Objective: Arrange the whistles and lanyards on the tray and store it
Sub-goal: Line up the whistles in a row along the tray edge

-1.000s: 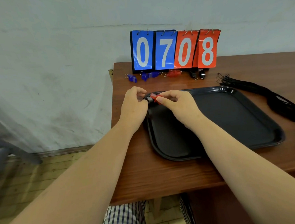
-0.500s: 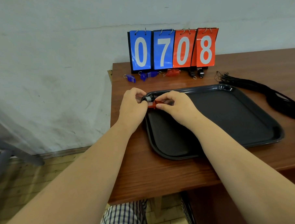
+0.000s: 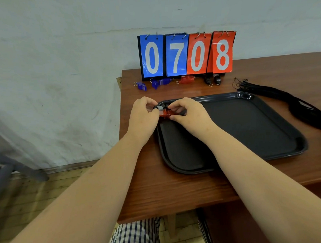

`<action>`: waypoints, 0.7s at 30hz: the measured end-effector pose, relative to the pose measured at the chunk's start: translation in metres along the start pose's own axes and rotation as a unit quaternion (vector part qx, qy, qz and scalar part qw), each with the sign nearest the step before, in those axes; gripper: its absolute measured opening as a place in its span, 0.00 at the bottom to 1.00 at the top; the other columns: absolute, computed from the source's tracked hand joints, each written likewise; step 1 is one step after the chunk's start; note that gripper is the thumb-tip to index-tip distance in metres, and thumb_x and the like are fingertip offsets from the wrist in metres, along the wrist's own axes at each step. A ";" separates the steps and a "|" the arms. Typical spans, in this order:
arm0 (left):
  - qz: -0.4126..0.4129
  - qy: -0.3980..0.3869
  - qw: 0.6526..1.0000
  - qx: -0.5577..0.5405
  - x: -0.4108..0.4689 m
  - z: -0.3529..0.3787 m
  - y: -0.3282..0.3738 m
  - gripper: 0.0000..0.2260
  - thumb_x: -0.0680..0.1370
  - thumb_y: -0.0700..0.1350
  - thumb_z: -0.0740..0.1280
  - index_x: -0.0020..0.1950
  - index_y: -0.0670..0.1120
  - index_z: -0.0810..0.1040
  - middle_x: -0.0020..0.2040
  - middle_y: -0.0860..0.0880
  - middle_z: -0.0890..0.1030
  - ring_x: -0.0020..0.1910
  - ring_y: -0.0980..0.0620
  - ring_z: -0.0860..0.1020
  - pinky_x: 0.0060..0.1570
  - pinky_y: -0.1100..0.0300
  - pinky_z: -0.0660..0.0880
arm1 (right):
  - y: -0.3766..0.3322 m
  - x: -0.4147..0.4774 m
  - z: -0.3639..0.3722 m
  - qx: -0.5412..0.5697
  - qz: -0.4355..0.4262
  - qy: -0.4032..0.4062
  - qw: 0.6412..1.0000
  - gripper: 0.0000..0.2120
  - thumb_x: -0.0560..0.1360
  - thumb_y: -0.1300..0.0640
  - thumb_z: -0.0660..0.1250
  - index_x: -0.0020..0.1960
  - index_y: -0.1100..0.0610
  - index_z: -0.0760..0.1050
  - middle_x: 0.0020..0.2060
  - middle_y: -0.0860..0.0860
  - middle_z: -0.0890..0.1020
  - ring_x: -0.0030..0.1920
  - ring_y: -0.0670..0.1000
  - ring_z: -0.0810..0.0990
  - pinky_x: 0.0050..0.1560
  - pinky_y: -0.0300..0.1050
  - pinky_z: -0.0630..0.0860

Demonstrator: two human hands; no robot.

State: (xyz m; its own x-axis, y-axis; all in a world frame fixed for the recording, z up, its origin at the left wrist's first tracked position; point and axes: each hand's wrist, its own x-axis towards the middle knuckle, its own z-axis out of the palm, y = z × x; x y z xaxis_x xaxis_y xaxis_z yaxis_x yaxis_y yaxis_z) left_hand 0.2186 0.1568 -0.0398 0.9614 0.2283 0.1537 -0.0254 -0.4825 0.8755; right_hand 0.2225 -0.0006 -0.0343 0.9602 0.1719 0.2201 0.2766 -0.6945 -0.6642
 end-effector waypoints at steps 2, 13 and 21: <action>-0.001 0.000 1.000 -0.003 0.000 0.000 0.000 0.09 0.77 0.40 0.66 0.54 0.53 0.75 0.57 0.51 0.76 0.51 0.57 0.76 0.44 0.66 0.72 | 0.001 -0.001 0.000 0.007 -0.006 0.019 1.000 0.16 0.72 0.57 0.75 0.59 0.50 0.79 0.55 0.46 0.78 0.52 0.44 0.76 0.49 0.30 0.69; 0.007 0.003 1.000 0.010 -0.001 -0.001 0.001 0.09 0.77 0.40 0.67 0.54 0.52 0.77 0.57 0.50 0.76 0.52 0.55 0.77 0.44 0.67 0.72 | 0.005 -0.001 0.001 -0.028 -0.028 0.010 0.999 0.21 0.72 0.51 0.75 0.64 0.48 0.77 0.60 0.44 0.79 0.65 0.47 0.70 0.68 0.51 0.69; 0.004 0.006 1.000 0.014 -0.001 0.000 0.002 0.08 0.78 0.40 0.67 0.55 0.51 0.78 0.57 0.50 0.75 0.53 0.55 0.76 0.44 0.68 0.70 | 0.005 0.000 0.000 -0.031 -0.040 0.013 0.999 0.19 0.73 0.51 0.74 0.63 0.49 0.78 0.58 0.44 0.79 0.64 0.48 0.70 0.67 0.51 0.69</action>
State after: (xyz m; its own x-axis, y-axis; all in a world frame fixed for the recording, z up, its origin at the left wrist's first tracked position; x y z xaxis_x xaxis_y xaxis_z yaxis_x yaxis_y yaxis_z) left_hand 0.2171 0.1559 -0.0384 0.9579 0.2338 0.1664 -0.0254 -0.5086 0.8606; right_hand 0.2235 -0.0037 -0.0379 0.9339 0.2105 0.2889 0.3477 -0.7220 -0.5981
